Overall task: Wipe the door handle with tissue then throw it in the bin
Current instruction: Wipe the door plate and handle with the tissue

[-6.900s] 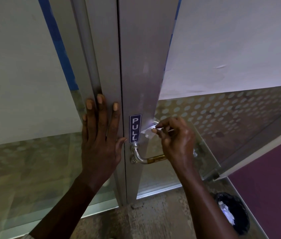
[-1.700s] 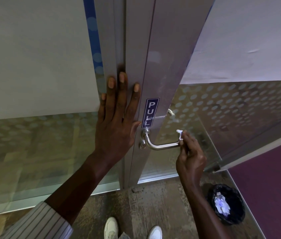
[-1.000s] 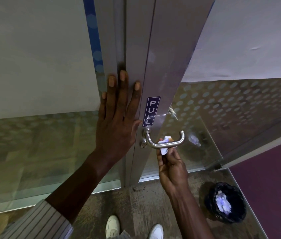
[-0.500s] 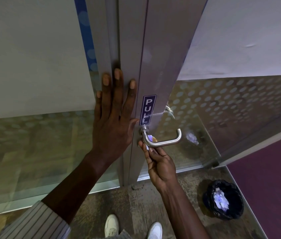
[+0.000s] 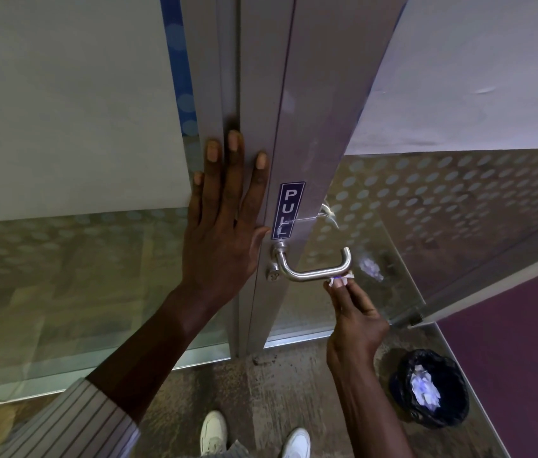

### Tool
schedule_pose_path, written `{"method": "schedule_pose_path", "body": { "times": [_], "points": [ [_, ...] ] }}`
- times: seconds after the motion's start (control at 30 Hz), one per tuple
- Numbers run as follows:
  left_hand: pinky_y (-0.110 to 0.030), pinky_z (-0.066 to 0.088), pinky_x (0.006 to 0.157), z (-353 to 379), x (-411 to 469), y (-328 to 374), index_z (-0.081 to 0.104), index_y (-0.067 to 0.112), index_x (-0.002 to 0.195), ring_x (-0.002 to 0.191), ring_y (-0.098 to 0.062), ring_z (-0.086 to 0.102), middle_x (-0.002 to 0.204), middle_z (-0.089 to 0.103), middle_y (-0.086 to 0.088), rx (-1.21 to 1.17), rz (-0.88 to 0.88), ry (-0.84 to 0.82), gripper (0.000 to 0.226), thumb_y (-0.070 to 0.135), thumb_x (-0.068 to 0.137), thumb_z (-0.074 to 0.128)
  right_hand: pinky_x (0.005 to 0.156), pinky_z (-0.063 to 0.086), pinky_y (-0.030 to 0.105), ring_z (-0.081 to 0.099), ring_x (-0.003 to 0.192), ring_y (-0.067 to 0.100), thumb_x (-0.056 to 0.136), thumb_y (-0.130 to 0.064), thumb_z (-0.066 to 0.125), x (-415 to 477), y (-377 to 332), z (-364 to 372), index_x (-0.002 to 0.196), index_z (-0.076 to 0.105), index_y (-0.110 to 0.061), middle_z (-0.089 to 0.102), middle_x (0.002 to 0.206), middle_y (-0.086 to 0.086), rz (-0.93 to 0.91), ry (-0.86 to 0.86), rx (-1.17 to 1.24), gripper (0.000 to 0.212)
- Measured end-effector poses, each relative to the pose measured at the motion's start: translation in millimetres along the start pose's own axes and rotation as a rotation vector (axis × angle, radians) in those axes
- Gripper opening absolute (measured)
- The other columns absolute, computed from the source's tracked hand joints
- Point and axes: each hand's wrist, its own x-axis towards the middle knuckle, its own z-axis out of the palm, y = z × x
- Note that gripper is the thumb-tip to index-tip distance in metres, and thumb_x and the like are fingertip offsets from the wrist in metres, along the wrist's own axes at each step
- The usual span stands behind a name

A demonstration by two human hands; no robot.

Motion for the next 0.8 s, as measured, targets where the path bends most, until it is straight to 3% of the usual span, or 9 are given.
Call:
{"method": "schedule_pose_path", "body": {
  "times": [0.07,0.2,0.3,0.43,0.6,0.8],
  "points": [
    [-0.04,-0.014,0.141,-0.2,-0.8,-0.9,-0.01,0.021,0.176,0.169,-0.027,-0.031,0.18,-0.033,-0.003,-0.002,-0.001,-0.002,0.129,0.047,0.093,0.085,0.103,0.06,0.04,0.08,0.11,0.025,0.088,0.0,0.084,4.5,0.3,0.5,0.118,0.082,-0.007,0.084,0.108,0.009,-0.167,0.011,-0.183,0.031],
    [-0.04,-0.014,0.141,-0.9,-0.8,-1.1,-0.012,0.021,0.175,0.169,-0.026,-0.032,0.18,-0.034,-0.003,-0.004,0.009,-0.007,0.128,0.047,0.094,0.084,0.089,0.062,0.029,0.072,0.093,0.001,0.091,0.006,0.079,11.5,-6.0,-2.2,0.122,0.079,-0.005,0.073,0.101,-0.001,-0.515,-0.02,-0.482,0.033],
    [-0.039,-0.015,0.14,-1.1,-0.4,-0.8,-0.013,0.022,0.175,0.169,-0.026,-0.033,0.179,-0.035,-0.003,0.001,0.009,-0.012,0.129,0.047,0.093,0.084,0.087,0.057,0.017,0.071,0.1,0.015,0.092,0.01,0.076,21.4,-13.2,-5.9,0.12,0.08,-0.001,0.071,0.109,0.002,-0.763,-0.07,-0.649,0.031],
    [-0.04,-0.014,0.14,-0.6,-1.0,-1.1,-0.013,0.022,0.175,0.169,-0.026,-0.033,0.179,-0.035,-0.003,0.0,0.011,-0.014,0.128,0.047,0.095,0.083,0.085,0.055,0.032,0.066,0.102,0.024,0.097,0.008,0.071,46.8,-25.2,-14.3,0.123,0.081,-0.01,0.079,0.121,0.004,-1.07,-0.219,-0.869,0.033],
    [-0.041,-0.013,0.141,2.1,-2.5,-0.7,-0.01,0.022,0.176,0.169,-0.027,-0.031,0.18,-0.033,-0.004,0.005,0.011,-0.002,0.126,0.047,0.095,0.083,0.076,0.056,0.037,0.061,0.105,0.029,0.093,0.015,0.067,68.0,-35.4,-10.5,0.124,0.08,-0.007,0.079,0.127,0.011,-1.229,-0.358,-1.137,0.04],
    [-0.04,-0.015,0.141,3.9,-1.8,-2.0,-0.011,0.022,0.176,0.17,-0.028,-0.031,0.18,-0.032,-0.005,0.004,0.007,0.002,0.13,0.047,0.092,0.085,0.097,0.06,0.042,0.067,0.122,0.038,0.084,0.027,0.063,44.9,-32.8,-19.0,0.122,0.079,-0.003,0.077,0.128,0.014,-1.246,-0.385,-1.205,0.051]
  ]
}}
